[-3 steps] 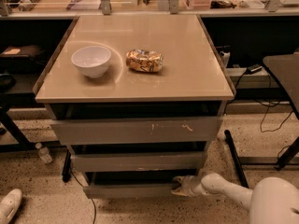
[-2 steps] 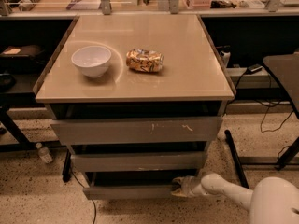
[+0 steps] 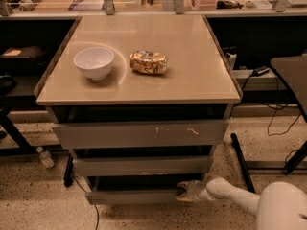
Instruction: Open bottom drawer
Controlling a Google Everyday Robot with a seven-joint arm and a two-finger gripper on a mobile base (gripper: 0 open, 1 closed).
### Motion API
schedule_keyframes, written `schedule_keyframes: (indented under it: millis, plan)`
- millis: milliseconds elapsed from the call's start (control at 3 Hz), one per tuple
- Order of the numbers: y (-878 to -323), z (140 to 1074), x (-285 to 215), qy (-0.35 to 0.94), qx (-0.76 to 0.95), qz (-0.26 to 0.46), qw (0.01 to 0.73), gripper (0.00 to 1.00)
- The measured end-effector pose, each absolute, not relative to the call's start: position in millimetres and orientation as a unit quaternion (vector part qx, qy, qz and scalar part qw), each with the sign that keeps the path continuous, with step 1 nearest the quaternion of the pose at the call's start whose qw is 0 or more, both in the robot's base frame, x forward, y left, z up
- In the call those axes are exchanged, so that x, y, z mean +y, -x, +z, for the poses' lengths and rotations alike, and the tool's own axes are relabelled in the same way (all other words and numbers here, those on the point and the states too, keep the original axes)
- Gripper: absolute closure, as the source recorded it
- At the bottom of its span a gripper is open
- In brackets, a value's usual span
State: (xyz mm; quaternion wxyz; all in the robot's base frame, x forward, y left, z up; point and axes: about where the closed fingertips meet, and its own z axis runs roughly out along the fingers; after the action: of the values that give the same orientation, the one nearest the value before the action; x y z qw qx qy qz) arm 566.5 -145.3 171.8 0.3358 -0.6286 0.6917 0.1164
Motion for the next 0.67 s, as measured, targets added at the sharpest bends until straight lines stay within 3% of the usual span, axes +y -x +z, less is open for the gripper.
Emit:
schedule_keyframes:
  millis: [333,667]
  plan:
    - [-562.1,165.9,-150.1,0.626,0.692,0.127,0.336,0.36]
    - [-557.6,166.1,-149.1,0.626,0.691,0.132,0.336,0.37]
